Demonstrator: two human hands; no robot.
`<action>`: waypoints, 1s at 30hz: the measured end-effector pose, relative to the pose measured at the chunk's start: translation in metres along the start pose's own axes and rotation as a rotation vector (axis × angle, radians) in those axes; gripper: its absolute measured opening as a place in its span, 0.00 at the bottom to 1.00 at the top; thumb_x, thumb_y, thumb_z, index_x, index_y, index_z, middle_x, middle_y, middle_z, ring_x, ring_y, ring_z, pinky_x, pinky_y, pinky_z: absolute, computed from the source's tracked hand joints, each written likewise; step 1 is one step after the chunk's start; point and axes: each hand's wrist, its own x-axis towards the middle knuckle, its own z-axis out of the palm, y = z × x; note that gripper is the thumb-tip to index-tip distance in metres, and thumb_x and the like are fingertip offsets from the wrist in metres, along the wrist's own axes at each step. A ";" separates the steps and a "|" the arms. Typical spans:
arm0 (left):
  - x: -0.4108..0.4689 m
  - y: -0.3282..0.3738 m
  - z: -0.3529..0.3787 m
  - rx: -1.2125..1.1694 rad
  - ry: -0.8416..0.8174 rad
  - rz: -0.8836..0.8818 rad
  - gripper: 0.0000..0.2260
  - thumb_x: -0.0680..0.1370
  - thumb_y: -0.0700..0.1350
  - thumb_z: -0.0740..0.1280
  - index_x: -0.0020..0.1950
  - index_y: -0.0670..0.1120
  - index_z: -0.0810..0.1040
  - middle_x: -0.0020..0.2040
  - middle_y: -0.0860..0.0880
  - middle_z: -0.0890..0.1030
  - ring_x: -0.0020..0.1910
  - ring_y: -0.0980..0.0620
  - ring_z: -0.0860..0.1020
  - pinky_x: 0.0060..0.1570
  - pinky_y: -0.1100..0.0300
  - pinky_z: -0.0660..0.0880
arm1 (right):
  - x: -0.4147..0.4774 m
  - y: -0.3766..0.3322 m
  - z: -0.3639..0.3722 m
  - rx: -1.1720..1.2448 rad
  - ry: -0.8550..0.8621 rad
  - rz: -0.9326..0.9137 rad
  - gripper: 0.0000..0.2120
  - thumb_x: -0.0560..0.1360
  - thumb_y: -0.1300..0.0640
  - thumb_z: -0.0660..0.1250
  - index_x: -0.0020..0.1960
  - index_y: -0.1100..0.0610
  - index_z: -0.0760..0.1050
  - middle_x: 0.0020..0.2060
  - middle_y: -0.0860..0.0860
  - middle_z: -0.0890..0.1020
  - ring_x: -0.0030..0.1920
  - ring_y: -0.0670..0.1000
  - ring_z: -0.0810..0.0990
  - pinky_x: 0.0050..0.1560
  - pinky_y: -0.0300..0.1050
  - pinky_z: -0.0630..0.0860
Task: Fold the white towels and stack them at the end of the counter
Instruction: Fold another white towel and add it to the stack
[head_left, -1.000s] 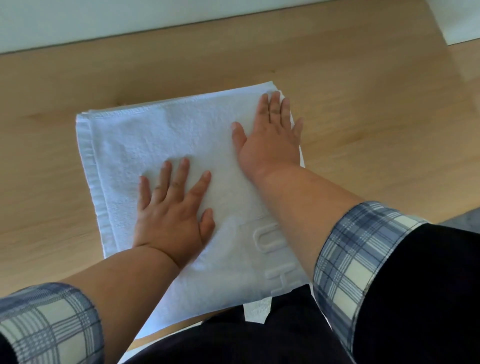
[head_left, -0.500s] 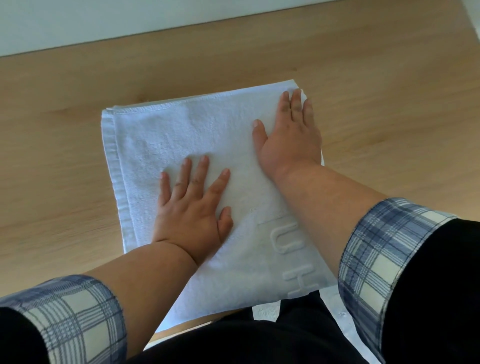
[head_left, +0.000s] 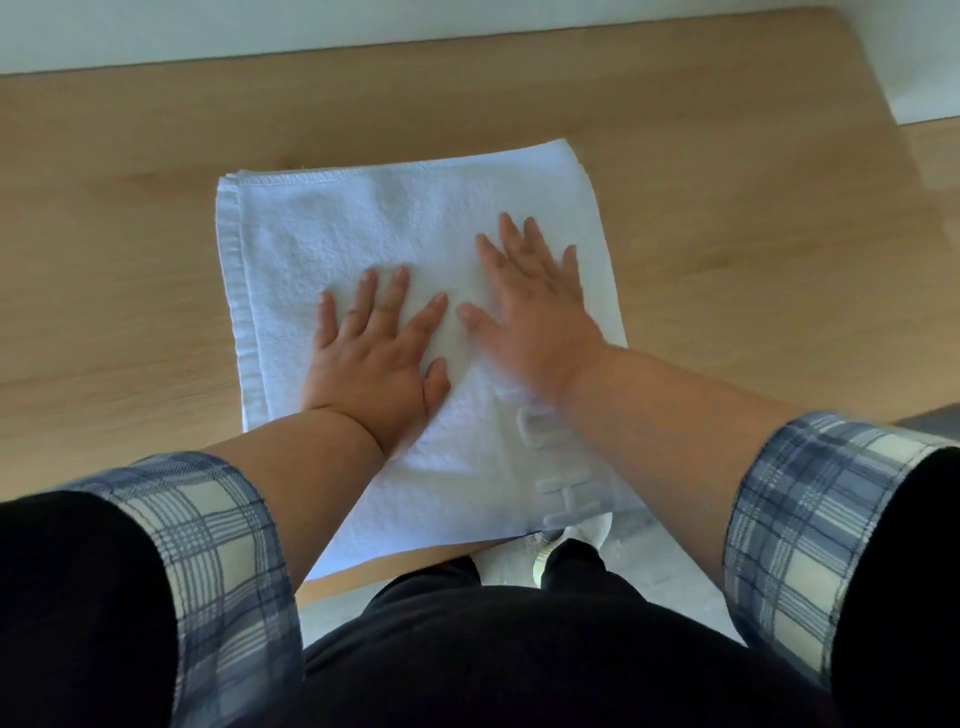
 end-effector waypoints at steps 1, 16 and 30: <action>-0.001 0.000 -0.001 0.000 -0.006 -0.002 0.28 0.80 0.63 0.43 0.80 0.58 0.48 0.81 0.48 0.46 0.79 0.46 0.41 0.75 0.39 0.42 | -0.022 -0.005 0.008 -0.030 -0.053 -0.113 0.36 0.78 0.36 0.47 0.81 0.50 0.48 0.81 0.49 0.44 0.80 0.50 0.38 0.77 0.60 0.37; -0.010 0.009 -0.020 -0.095 -0.130 0.000 0.29 0.81 0.62 0.44 0.81 0.56 0.43 0.81 0.45 0.41 0.79 0.44 0.40 0.76 0.41 0.42 | -0.144 0.036 0.017 -0.291 -0.251 -0.264 0.46 0.75 0.25 0.43 0.78 0.51 0.27 0.77 0.51 0.29 0.76 0.50 0.26 0.76 0.53 0.31; -0.147 -0.023 -0.011 0.185 -0.322 0.211 0.42 0.84 0.45 0.58 0.68 0.55 0.18 0.78 0.39 0.32 0.77 0.38 0.35 0.75 0.42 0.45 | -0.154 0.053 0.017 -0.373 -0.302 -0.213 0.39 0.82 0.50 0.58 0.80 0.55 0.34 0.80 0.55 0.38 0.79 0.53 0.36 0.75 0.45 0.36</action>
